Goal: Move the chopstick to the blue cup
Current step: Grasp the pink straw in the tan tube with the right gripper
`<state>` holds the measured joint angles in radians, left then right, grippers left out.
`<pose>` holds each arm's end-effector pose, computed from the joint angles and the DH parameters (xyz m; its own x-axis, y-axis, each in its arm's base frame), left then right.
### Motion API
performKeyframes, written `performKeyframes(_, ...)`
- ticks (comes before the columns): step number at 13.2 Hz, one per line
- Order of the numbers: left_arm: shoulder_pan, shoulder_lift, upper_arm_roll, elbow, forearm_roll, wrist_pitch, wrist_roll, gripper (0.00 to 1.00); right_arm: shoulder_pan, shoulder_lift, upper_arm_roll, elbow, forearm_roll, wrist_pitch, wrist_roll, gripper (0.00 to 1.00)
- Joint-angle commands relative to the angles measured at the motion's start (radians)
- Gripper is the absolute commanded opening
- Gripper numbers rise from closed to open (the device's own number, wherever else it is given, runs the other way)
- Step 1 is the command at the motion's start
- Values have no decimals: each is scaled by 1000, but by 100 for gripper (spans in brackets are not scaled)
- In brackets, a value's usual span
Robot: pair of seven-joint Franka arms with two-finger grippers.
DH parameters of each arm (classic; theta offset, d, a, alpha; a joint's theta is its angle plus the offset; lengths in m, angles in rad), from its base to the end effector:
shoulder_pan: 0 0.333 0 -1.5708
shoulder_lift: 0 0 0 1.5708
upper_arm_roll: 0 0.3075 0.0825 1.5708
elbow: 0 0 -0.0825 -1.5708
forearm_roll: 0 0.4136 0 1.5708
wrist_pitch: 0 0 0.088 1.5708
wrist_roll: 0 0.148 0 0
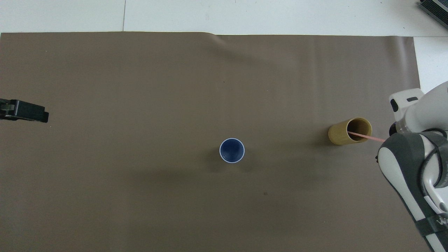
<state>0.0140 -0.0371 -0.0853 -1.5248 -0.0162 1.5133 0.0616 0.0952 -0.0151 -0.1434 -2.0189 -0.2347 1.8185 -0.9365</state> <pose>0.5665 -0.0438 0.6141 0.9907 -0.1334 0.0262 -0.1338 -0.9909 0.0114 0.5465 -0.0548 0.3843 0.5410 0.7927 -0.2811 0.8207 -0.5706 -0.0295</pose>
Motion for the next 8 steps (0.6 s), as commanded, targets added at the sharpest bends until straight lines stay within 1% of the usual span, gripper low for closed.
performKeyframes(1,14,0,-11,18,10,-33,9,100,-12,-23,5,-18,-28,-8,-33,60)
performKeyframes(3,17,0,-10,18,10,-30,9,100,-11,-20,5,-12,-37,-8,-31,33)
performKeyframes(4,17,0,-8,18,10,-30,9,100,-11,-20,5,-12,-37,-8,-28,15)
performKeyframes(5,17,0,-10,18,10,-30,9,100,-11,-20,5,-11,-37,-8,-22,0)
performKeyframes(8,15,0,-10,18,10,-30,9,100,-8,-9,5,5,-37,-10,-21,0)
